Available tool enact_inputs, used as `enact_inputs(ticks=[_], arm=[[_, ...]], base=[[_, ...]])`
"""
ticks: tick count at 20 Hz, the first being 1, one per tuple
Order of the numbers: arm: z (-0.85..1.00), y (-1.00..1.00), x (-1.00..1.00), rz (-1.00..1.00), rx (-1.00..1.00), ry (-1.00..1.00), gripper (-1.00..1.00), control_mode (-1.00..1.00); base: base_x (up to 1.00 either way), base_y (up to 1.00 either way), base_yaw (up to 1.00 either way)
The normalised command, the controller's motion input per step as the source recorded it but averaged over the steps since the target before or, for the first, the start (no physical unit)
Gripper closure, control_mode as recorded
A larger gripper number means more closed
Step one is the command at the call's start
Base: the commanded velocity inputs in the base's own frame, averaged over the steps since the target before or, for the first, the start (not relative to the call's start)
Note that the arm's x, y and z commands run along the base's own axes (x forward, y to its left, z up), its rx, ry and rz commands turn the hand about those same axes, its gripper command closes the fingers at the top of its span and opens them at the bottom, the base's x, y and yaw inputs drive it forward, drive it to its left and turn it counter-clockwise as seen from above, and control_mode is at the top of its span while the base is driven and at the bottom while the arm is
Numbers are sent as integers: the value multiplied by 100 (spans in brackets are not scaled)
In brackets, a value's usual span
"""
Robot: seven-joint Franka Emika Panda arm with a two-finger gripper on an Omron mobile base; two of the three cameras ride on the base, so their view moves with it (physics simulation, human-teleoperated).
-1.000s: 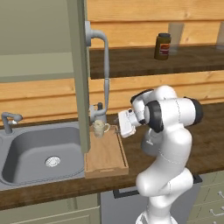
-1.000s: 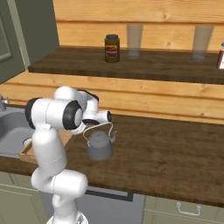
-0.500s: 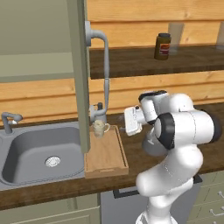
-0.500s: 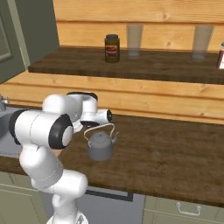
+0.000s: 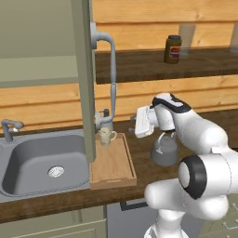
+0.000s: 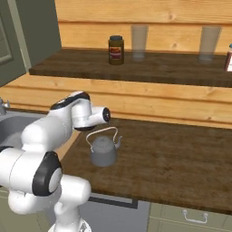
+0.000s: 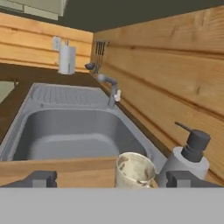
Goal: Pick the kettle from the counter and place it on the tray. Then pick the mug from the cabinet and place it on the tray. Then close the cabinet doors.
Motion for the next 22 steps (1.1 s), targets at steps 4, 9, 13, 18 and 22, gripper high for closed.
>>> enact_inputs(ticks=[4,9,13,18,22], arm=[[60,-2,-56,-22,0,17,-100,-100],[58,-6,-55,-32,0,31,-100,-100],[54,-19,-41,-43,0,45,-100,-100],[43,-29,-32,-51,0,52,-100,-100],[36,-33,-29,-53,0,56,-100,-100]], base=[[0,0,0],[0,0,0],[0,0,0],[0,0,0],[0,0,0]])
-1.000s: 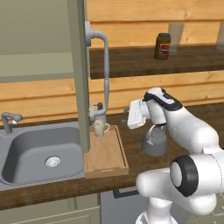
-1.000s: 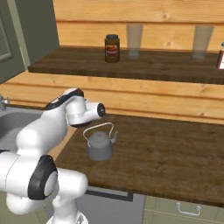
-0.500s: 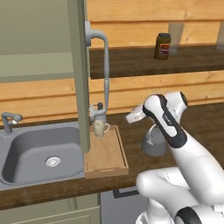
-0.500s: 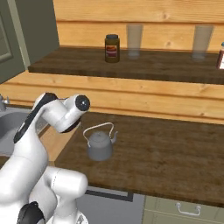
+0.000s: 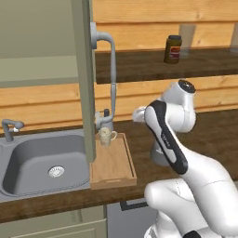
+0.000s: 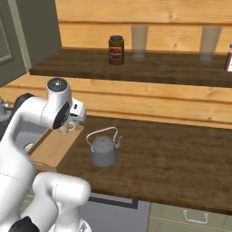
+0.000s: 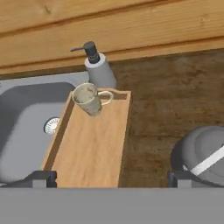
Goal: Pick the kettle from the counter and place it on the tray. Then pick the mug from the cabinet and place it on the tray. Then close the cabinet doors.
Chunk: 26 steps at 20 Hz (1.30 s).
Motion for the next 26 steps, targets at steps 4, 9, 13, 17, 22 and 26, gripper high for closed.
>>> enact_inputs(ticks=[4,9,13,17,22,26], arm=[[25,-37,-31,-51,0,56,-100,-100],[-17,-30,-41,-46,0,37,-100,-100],[-50,-33,-34,-25,0,1,-100,-100],[-16,-30,5,-18,0,0,-100,-100],[0,-11,38,-6,0,1,-100,-100],[-4,-20,34,-1,0,1,-100,-100]], base=[[0,0,0],[0,0,0],[0,0,0],[0,0,0],[0,0,0],[0,0,0]])
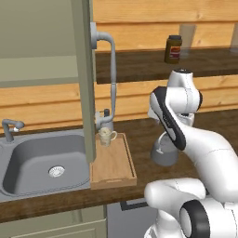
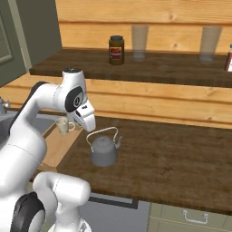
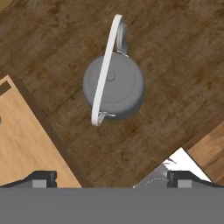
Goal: Pick the kettle from the counter and place it on the tray. Then pick the mug from the cabinet and place it on the tray. Then close the cabinet doors.
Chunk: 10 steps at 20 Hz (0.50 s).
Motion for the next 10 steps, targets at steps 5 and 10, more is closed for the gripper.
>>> enact_inputs(ticks=[5,10], arm=[[-20,-29,32,0,0,0,-100,-100],[-22,-16,36,0,0,0,-100,-100]], base=[[0,0,0],[0,0,0]])
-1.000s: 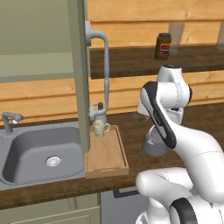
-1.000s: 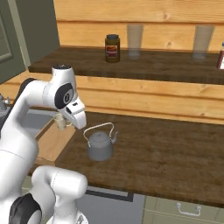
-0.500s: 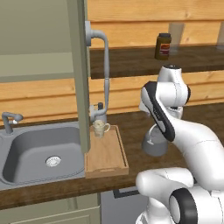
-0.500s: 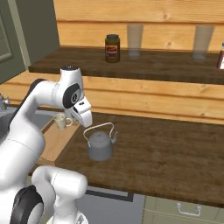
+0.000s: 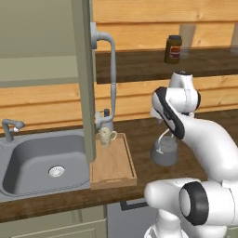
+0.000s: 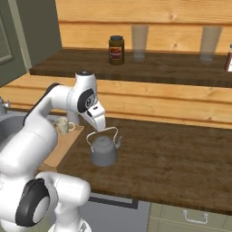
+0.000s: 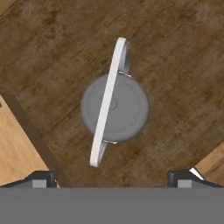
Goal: Pick the kettle from the counter and place it on the tray. Then pick the mug from the cabinet and place it on the tray. Then close the cabinet doors.
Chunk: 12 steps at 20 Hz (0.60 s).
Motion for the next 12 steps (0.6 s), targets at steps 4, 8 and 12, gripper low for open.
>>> enact_inputs(ticks=[4,8,12], arm=[[-27,-5,42,0,0,0,-100,-100],[-33,-8,10,0,0,-1,-100,-100],[-28,-12,10,0,0,-2,-100,-100]], base=[[0,0,0],[0,0,0],[0,0,0]])
